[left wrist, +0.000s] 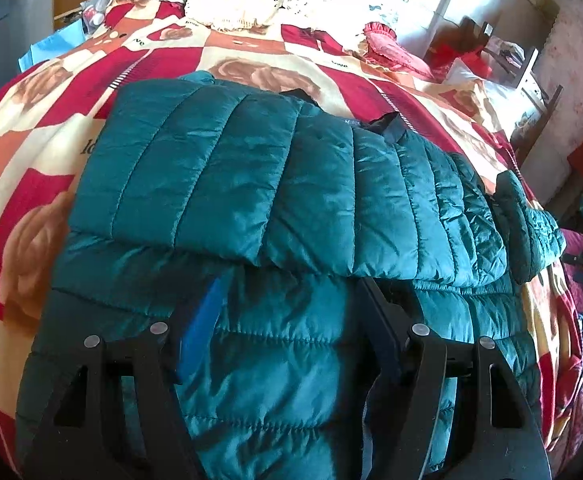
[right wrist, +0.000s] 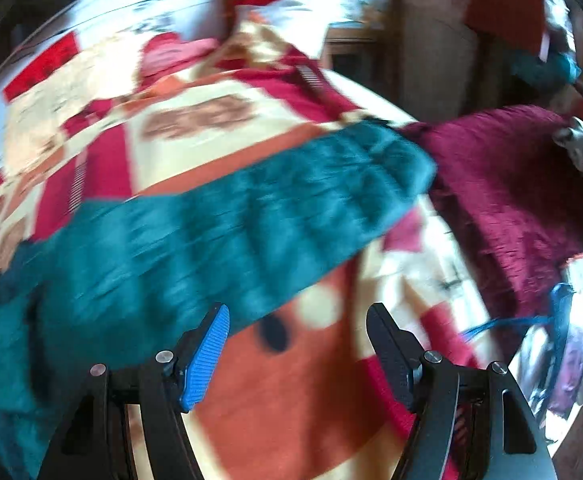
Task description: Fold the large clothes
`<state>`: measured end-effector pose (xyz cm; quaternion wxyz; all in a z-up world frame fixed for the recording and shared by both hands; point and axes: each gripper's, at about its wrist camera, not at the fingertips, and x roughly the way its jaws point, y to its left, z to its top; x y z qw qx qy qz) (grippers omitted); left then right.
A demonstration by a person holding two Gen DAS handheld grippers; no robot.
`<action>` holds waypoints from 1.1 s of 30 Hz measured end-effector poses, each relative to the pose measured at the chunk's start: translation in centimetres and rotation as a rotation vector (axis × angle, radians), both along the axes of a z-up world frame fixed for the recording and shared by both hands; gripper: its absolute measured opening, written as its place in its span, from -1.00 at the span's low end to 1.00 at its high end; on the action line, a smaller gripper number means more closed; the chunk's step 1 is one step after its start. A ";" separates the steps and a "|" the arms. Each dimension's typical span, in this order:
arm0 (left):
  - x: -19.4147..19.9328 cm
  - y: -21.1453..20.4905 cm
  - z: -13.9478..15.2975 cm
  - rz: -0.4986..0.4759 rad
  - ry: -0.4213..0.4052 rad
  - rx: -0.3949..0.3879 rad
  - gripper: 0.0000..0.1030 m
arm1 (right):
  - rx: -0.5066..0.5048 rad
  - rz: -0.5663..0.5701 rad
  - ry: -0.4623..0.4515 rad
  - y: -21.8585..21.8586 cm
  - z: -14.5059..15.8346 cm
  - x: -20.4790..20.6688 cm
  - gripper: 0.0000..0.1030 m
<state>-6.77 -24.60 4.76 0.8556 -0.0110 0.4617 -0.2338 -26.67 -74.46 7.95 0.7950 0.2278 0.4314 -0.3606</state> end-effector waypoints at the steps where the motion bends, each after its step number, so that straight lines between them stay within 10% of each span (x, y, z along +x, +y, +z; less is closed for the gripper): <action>1: 0.1 0.0 -0.1 0.001 0.005 -0.003 0.34 | 0.018 -0.022 -0.009 -1.3 -0.2 -0.4 0.31; 8: 0.4 -0.2 -0.6 0.008 0.028 -0.018 0.34 | 0.192 -0.172 -0.181 -8.7 -1.9 -3.0 0.00; 22: 0.5 -0.6 -0.5 0.010 0.032 -0.022 0.34 | 0.278 -0.250 -0.312 -13.7 -5.3 -0.9 0.00; 28: 0.5 -0.4 -0.5 0.022 0.034 -0.018 0.34 | 0.259 -0.228 -0.342 -14.2 -5.7 -0.3 -0.72; 33: 0.3 -0.1 0.1 0.018 0.026 -0.028 0.34 | 0.167 -0.171 -0.383 -12.9 -3.3 -0.9 -0.83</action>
